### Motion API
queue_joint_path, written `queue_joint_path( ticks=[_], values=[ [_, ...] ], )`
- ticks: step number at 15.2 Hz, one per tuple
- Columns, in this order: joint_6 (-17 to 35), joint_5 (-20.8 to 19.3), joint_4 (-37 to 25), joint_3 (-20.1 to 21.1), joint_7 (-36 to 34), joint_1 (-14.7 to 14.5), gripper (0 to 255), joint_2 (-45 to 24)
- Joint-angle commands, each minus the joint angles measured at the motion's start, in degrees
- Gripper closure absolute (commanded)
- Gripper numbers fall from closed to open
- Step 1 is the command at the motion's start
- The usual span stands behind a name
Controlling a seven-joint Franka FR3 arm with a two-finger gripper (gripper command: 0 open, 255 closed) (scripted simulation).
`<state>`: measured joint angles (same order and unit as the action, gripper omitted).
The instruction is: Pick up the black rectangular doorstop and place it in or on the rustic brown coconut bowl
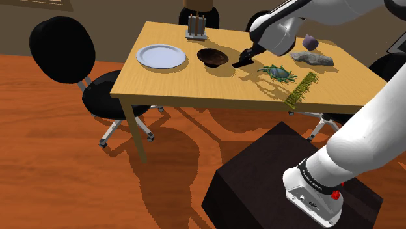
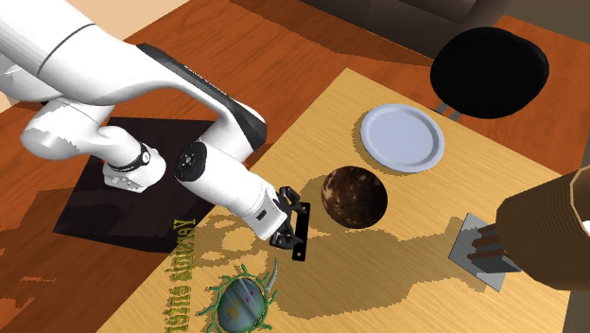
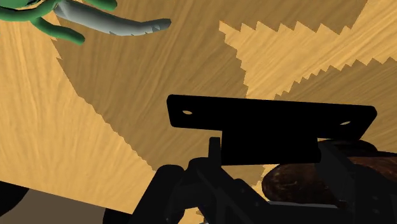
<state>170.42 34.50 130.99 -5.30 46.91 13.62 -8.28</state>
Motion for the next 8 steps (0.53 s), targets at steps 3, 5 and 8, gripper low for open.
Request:
queue_joint_path(
  ticks=[3,5,8],
  values=[
    [-2.38,-5.11,0.15,-1.99,-4.5,-1.13,255,2.58],
    [-3.61,-7.44,-0.02,-2.68,-6.56,-1.46,255,3.71],
    [-5.52,-10.59,-0.43,-3.38,-9.32,-1.7,255,5.33]
  ],
)
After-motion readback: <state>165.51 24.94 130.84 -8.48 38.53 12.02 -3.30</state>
